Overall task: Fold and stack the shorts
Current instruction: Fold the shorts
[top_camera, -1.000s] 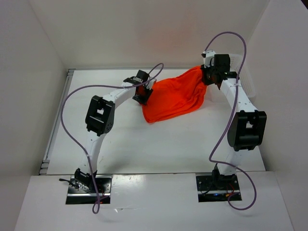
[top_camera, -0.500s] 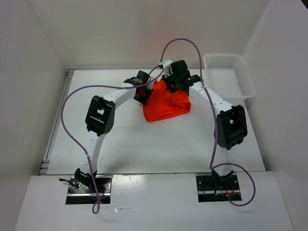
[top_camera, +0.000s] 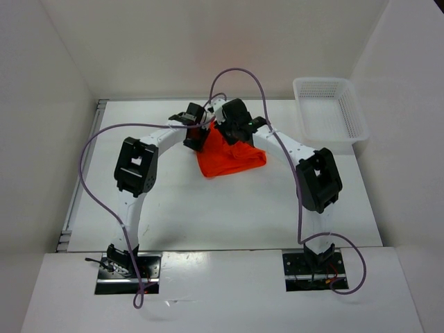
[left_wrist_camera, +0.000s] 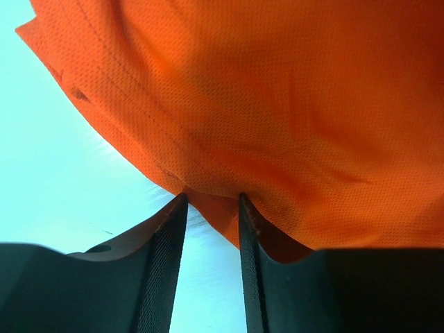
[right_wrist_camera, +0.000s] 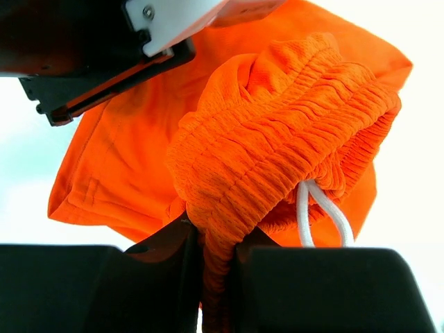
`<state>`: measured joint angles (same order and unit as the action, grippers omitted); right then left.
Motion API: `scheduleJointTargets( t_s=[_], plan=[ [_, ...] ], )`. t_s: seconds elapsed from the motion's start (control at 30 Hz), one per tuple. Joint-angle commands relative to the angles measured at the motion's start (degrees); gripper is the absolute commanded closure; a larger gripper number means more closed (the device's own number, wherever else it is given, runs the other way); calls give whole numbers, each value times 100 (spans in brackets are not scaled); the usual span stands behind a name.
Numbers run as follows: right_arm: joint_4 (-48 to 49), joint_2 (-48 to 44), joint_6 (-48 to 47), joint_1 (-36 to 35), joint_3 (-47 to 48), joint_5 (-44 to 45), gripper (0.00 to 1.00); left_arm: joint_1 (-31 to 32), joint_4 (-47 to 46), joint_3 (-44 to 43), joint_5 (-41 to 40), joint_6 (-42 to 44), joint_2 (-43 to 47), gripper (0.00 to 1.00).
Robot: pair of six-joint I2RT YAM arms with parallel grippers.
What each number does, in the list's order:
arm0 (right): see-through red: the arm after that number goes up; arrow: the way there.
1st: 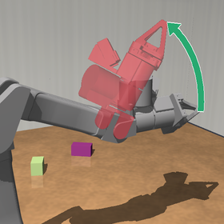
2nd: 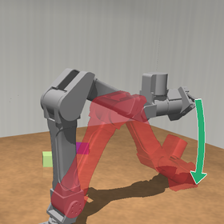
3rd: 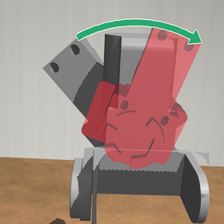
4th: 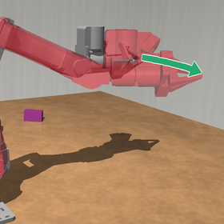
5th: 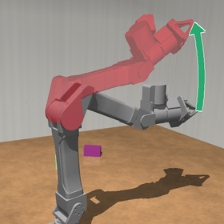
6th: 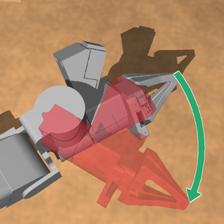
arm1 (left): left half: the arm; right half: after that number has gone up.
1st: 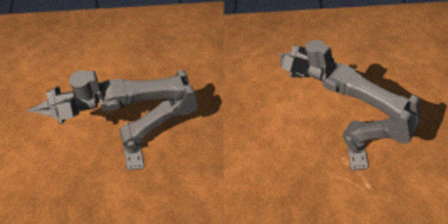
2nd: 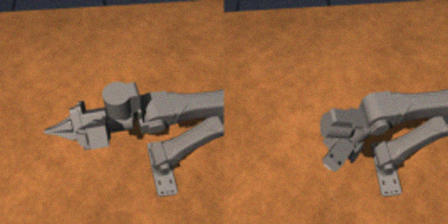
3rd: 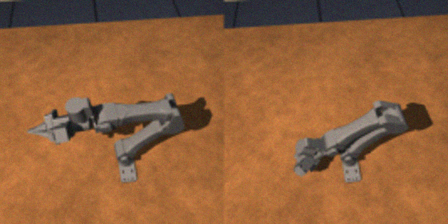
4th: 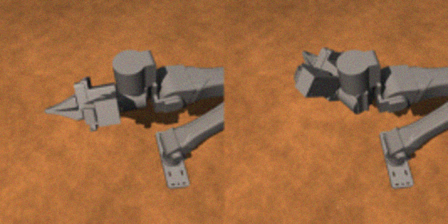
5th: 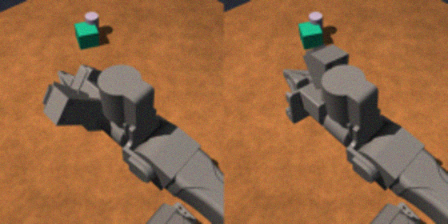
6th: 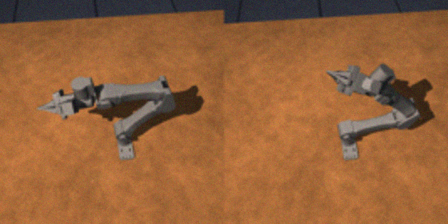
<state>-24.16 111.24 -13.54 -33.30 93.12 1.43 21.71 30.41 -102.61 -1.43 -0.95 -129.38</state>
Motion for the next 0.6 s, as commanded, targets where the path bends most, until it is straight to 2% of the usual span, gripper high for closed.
scheduleJointTargets(
  t_s=[0.0, 0.2, 0.3, 0.33, 0.43, 0.47, 0.53, 0.57],
  plan=[
    [307, 223, -35, -203, 250, 146, 100, 8, 228, 188, -226, 95, 36, 58],
    [360, 521, 150, -590, 452, 147, 100, -106, 281, 136, -173, 95, -26, 60],
    [412, 670, 203, -722, 452, 147, 88, -167, 281, 136, -235, 95, -26, 60],
    [412, 671, 255, -722, 452, 147, 79, -220, 281, 136, -391, 95, -26, 59],
    [193, 671, 89, -722, 653, -501, 59, -282, 334, 188, -594, 95, -26, 58],
    [114, 671, 36, -722, 733, -721, 45, -412, 395, 188, -734, 95, -26, 55],
    [-148, 609, -139, -783, 1065, -1424, 36, -536, 448, 188, -858, 95, -26, 54],
    [-228, 557, -140, -836, 1198, -1653, 31, -667, 500, 188, -937, 95, -26, 49]
  ],
)
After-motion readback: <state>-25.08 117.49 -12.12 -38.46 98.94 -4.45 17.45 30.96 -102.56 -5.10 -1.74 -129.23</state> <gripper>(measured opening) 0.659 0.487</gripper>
